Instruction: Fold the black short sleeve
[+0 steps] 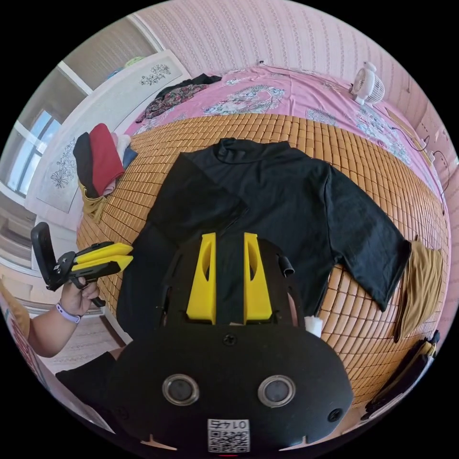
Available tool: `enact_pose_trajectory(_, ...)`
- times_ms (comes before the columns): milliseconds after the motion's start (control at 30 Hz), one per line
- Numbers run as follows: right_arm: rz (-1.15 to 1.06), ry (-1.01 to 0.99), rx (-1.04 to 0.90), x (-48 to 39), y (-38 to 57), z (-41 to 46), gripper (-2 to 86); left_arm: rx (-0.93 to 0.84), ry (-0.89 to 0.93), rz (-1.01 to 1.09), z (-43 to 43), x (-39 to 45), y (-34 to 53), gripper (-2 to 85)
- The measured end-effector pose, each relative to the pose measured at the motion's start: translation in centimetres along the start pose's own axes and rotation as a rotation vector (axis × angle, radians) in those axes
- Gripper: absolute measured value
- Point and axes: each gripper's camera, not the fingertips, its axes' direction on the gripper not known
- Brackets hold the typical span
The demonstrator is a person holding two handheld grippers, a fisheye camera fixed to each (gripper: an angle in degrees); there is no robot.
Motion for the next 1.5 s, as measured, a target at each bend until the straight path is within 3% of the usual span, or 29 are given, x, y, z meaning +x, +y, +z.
enact_pose_trajectory(300,0.073,0.039,-0.022,5.4,5.7,-1.0,8.0,-0.151,-0.012,0.088,6.0,2.5,-3.9,6.4)
enact_pose_trajectory(767,0.575,0.266,0.115,26.5,16.8,-8.9,8.7,-0.284,0.084,0.543,21.9,17.6,-18.7,7.1)
enact_pose_trajectory(1067,0.496,0.270,0.056,30.7,17.0,-7.8,5.4,-0.303,0.126,0.616,33.7,28.3,-27.1,8.0)
enact_pose_trajectory(1500,0.485,0.206,0.111,33.4,19.4,-8.7,3.1,-0.441,-0.072,0.636,44.1,33.8,-31.0,4.4)
